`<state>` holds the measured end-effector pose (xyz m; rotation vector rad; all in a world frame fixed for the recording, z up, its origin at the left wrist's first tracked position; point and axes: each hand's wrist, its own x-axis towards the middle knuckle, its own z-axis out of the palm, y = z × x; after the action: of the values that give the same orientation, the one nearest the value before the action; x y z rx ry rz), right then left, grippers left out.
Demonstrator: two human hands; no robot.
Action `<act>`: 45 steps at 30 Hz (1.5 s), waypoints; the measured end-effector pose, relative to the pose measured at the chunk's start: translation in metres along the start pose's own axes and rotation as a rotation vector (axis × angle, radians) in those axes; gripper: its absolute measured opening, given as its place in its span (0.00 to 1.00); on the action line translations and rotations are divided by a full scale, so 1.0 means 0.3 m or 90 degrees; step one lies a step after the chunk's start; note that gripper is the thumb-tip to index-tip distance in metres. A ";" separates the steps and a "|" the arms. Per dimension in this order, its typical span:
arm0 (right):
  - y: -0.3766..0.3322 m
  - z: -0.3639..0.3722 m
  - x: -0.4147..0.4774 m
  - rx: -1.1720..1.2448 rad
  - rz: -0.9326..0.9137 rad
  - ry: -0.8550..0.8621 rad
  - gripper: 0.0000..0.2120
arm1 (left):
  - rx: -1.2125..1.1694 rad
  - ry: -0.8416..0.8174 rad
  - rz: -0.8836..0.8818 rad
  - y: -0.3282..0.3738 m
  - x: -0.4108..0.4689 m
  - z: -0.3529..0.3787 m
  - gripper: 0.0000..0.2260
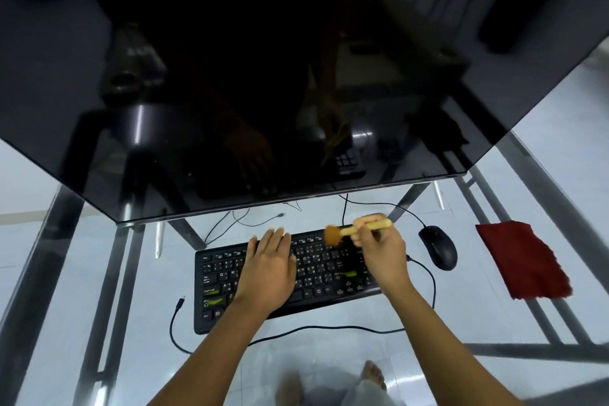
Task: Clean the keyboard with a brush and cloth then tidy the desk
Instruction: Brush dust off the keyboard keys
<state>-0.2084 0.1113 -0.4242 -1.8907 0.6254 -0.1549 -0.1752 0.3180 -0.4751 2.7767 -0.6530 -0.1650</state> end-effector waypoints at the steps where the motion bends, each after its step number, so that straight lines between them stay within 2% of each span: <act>1: 0.007 -0.018 0.010 0.036 -0.003 0.033 0.04 | 0.005 0.010 0.018 0.014 -0.006 0.009 0.26; 3: 0.014 -0.038 0.014 0.089 0.011 -0.045 0.05 | 0.024 0.014 0.072 0.046 -0.023 0.036 0.28; 4: 0.024 -0.048 0.011 0.048 0.010 -0.069 0.05 | 0.042 0.009 0.102 0.066 -0.037 0.050 0.28; 5: 0.040 -0.058 0.016 0.018 0.002 -0.048 0.04 | 0.061 0.000 0.127 0.086 -0.052 0.064 0.27; 6: 0.048 -0.077 0.021 -0.004 0.007 0.018 0.04 | 0.076 -0.010 0.143 0.107 -0.066 0.078 0.27; 7: 0.053 -0.098 0.029 0.022 0.016 0.082 0.04 | 0.084 -0.020 0.148 0.125 -0.078 0.091 0.27; 8: 0.051 -0.118 0.036 0.065 0.035 0.097 0.04 | 0.084 -0.025 0.144 0.139 -0.088 0.103 0.26; 10: 0.046 -0.131 0.037 0.132 0.079 -0.004 0.06 | 0.079 -0.030 0.125 0.153 -0.100 0.120 0.26; 11: 0.051 -0.135 0.034 0.117 0.084 -0.044 0.05 | 0.079 -0.030 0.119 0.157 -0.103 0.125 0.26; 13: 0.059 -0.144 0.038 0.089 0.076 0.025 0.04 | 0.086 -0.024 0.113 0.161 -0.105 0.130 0.26; 15: 0.066 -0.166 0.046 0.143 0.098 0.096 0.03 | 0.085 -0.023 0.110 0.171 -0.106 0.133 0.26; 17: 0.061 -0.160 0.041 0.209 0.125 0.010 0.04 | 0.084 -0.022 0.105 0.179 -0.107 0.134 0.26; 18: 0.058 -0.152 0.033 0.170 0.124 -0.015 0.03 | 0.083 -0.021 0.101 0.183 -0.109 0.136 0.26; 19: 0.064 -0.146 0.031 0.122 0.099 0.012 0.02 | 0.083 -0.019 0.097 0.186 -0.110 0.137 0.26; 21: 0.073 -0.161 0.039 0.084 0.059 0.123 0.04 | 0.082 -0.013 0.092 0.189 -0.112 0.138 0.26; 22: 0.074 -0.176 0.039 0.078 0.043 0.124 0.04 | 0.079 -0.012 0.092 0.190 -0.113 0.139 0.26; 25: 0.084 -0.192 0.018 0.062 0.042 0.003 0.04 | 0.076 -0.017 0.095 0.182 -0.115 0.140 0.26; 28: 0.110 -0.229 0.004 0.036 -0.009 0.124 0.04 | 0.074 -0.017 0.093 0.182 -0.115 0.142 0.26; 30: 0.117 -0.244 -0.013 0.074 -0.023 0.064 0.04 | 0.069 -0.017 0.091 0.183 -0.115 0.143 0.26; 31: 0.118 -0.246 -0.027 0.063 -0.014 0.009 0.04 | 0.067 -0.020 0.090 0.182 -0.116 0.144 0.26; 32: 0.120 -0.245 -0.041 0.025 -0.016 0.000 0.04 | 0.067 -0.022 0.090 0.181 -0.117 0.145 0.26; 35: 0.131 -0.272 -0.038 0.032 -0.018 0.135 0.03 | 0.070 -0.020 0.090 0.181 -0.117 0.145 0.26; 38: 0.131 -0.266 -0.059 0.058 0.012 0.024 0.04 | 0.068 -0.023 0.091 0.178 -0.118 0.145 0.26; 39: 0.134 -0.259 -0.076 0.019 0.007 0.023 0.04 | 0.067 -0.024 0.091 0.178 -0.120 0.145 0.26; 42: 0.154 -0.267 -0.113 0.005 -0.028 0.140 0.04 | 0.062 -0.017 0.085 0.184 -0.118 0.143 0.26; 45: 0.158 -0.268 -0.142 0.004 -0.010 0.057 0.05 | 0.055 -0.014 0.078 0.191 -0.111 0.143 0.26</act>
<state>-0.2925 0.0525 -0.4264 -1.8906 0.6696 -0.2539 -0.2362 0.2733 -0.4973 2.8096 -0.8532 -0.1449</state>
